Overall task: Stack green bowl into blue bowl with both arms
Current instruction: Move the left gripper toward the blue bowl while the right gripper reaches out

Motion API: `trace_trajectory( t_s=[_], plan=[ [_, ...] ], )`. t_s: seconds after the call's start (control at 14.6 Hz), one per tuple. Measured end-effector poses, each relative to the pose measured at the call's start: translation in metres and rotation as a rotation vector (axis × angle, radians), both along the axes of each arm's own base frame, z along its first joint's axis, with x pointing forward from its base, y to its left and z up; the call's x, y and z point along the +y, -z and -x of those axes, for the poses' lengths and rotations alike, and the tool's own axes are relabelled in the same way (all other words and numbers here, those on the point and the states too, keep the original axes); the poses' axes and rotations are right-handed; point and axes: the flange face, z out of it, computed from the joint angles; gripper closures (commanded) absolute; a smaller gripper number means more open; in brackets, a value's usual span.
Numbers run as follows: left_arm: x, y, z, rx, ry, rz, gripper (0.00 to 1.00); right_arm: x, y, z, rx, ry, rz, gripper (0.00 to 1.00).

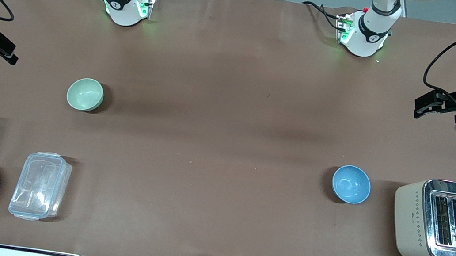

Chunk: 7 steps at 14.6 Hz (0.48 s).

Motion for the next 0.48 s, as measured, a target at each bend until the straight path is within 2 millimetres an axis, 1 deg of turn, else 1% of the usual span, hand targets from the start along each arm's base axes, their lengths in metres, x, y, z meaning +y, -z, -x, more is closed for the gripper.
trace_trajectory(
  t_s=[0.21, 0.27, 0.34, 0.48],
  plan=[
    [0.001, -0.002, -0.001, -0.007, -0.001, 0.001, 0.00, 0.000, 0.002, -0.001, 0.004, 0.000, 0.000, 0.00],
    [0.002, 0.000, -0.003, -0.002, 0.001, 0.001, 0.00, 0.000, 0.002, -0.001, 0.004, 0.000, 0.000, 0.00],
    [0.003, 0.007, -0.007, 0.008, -0.001, 0.002, 0.00, 0.000, 0.002, -0.001, 0.005, -0.001, 0.000, 0.00],
    [0.007, 0.030, -0.023, 0.019, -0.008, 0.006, 0.00, 0.000, 0.003, -0.001, 0.010, -0.002, 0.000, 0.00]
  ],
)
